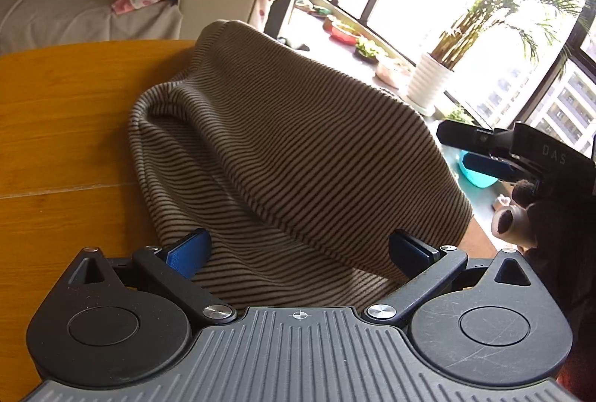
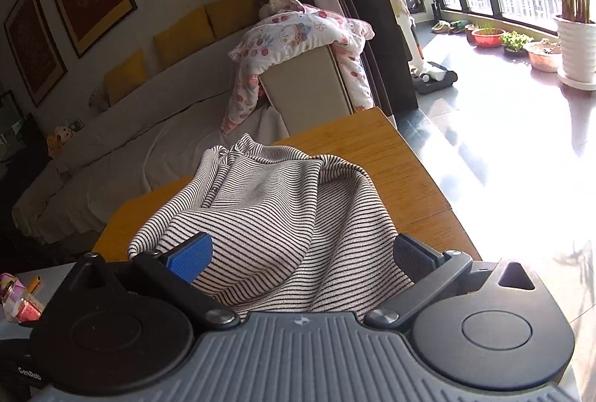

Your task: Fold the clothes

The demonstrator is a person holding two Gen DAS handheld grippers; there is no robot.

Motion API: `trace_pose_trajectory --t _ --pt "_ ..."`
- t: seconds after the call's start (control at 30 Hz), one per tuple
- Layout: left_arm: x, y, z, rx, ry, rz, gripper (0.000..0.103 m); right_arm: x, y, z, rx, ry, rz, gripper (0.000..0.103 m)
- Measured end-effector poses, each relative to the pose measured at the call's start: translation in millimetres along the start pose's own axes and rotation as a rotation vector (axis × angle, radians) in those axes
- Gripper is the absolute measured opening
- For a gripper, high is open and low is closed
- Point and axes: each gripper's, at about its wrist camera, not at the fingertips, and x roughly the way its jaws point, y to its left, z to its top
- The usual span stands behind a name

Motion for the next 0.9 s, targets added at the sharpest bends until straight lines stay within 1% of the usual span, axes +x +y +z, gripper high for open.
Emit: trace_pose_trajectory --t 0.07,0.1,0.13,0.17,0.23,0.33,0.47,0.53,0.63,0.73,0.83,0.9 --pt "12 10 0 -0.030 0.031 -0.017 0.103 27 -14 4 0.087 0.060 0.054 0.103" --pt "11 13 -1 -0.030 0.012 -0.033 0.103 40 -20 5 0.137 0.094 0.077 0.103" --pt "11 14 -2 -0.020 0.014 -0.040 0.103 52 -27 3 0.190 0.130 0.097 0.103" --pt "11 15 -3 -0.008 0.016 -0.046 0.103 56 -30 -1 0.209 0.126 0.107 0.103" --pt "11 12 -7 0.059 0.020 -0.046 0.103 61 -35 -9 0.244 0.115 0.127 0.103" --pt "10 6 -16 0.150 0.022 -0.021 0.103 50 -31 -17 0.217 0.140 0.132 0.103" --pt "-6 3 -34 0.174 0.035 -0.003 0.103 17 -25 -38 0.176 0.172 0.169 0.103" --pt "-22 0 -50 0.199 0.048 -0.014 0.103 -5 -21 -53 0.160 0.189 0.200 0.103" --pt "-45 -4 -73 0.251 0.092 -0.047 0.103 -33 -18 -71 0.150 0.210 0.240 0.103" --pt "-65 -5 -81 0.244 0.146 -0.096 0.103 -54 -17 -86 0.146 0.221 0.264 0.103" --pt "-75 -10 -73 0.264 0.101 -0.073 0.103 -58 -15 -89 0.142 0.202 0.259 0.103" --pt "-80 -26 -64 0.368 -0.009 -0.016 0.103 -57 -14 -89 0.160 0.192 0.253 0.103"
